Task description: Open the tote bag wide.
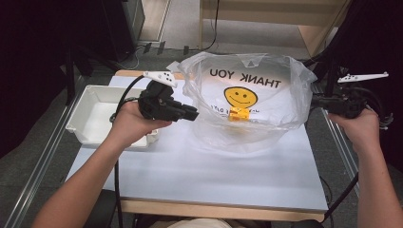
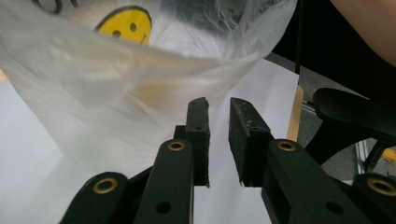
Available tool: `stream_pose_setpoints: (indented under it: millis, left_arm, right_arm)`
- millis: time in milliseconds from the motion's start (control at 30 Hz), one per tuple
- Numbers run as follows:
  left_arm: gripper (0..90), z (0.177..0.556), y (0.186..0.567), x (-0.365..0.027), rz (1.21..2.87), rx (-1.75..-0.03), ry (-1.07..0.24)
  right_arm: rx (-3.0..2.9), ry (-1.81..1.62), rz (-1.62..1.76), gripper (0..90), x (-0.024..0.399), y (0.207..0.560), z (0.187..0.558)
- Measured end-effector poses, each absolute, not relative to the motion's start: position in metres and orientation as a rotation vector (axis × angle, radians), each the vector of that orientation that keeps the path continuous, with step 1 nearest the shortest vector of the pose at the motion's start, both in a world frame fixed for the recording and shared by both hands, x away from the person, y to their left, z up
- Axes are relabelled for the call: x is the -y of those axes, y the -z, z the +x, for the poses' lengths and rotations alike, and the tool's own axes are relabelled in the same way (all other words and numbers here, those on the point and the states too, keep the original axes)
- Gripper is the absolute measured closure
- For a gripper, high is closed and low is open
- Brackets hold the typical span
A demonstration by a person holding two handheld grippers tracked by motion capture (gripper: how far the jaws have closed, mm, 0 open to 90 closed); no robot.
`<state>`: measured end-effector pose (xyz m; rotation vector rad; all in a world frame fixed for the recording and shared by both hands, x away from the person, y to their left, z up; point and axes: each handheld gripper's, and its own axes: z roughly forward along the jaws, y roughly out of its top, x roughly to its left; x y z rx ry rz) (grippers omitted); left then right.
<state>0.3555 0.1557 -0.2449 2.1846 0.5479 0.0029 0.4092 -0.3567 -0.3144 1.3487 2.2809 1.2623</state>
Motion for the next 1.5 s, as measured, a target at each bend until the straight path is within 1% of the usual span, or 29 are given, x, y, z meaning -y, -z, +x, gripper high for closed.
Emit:
stream_pose_setpoints:
  millis: [67,233,467,767,933,1100,1300,1500]
  left_arm:
    - [81.7,0.358,0.240,-0.154,2.185,-0.550,-0.009]
    - [83.4,0.368,0.224,-0.144,2.201,-0.542,-0.033]
    - [83.8,0.389,0.204,-0.128,2.226,-0.525,-0.050]
    - [83.6,0.415,0.190,-0.112,2.218,-0.548,-0.069]
    - [82.7,0.427,0.183,-0.101,2.246,-0.560,-0.103]
    - [82.4,0.434,0.175,-0.095,2.236,-0.564,-0.114]
    - [81.5,0.445,0.174,-0.084,2.262,-0.583,-0.124]
    - [82.2,0.453,0.171,-0.074,2.242,-0.581,-0.110]
  right_arm:
    - [-2.274,-1.266,1.348,89.7,0.357,0.311,0.411]
    - [-2.235,-1.287,1.350,89.7,0.359,0.292,0.421]
    - [-2.214,-1.282,1.313,89.7,0.356,0.258,0.432]
    - [-2.169,-1.312,1.306,89.6,0.354,0.226,0.452]
    - [-2.187,-1.295,1.236,89.6,0.336,0.199,0.454]
    - [-2.226,-1.301,1.163,89.8,0.314,0.184,0.452]
    - [-2.291,-1.299,1.090,90.0,0.289,0.183,0.450]
    - [-2.316,-1.332,0.987,90.0,0.261,0.183,0.447]
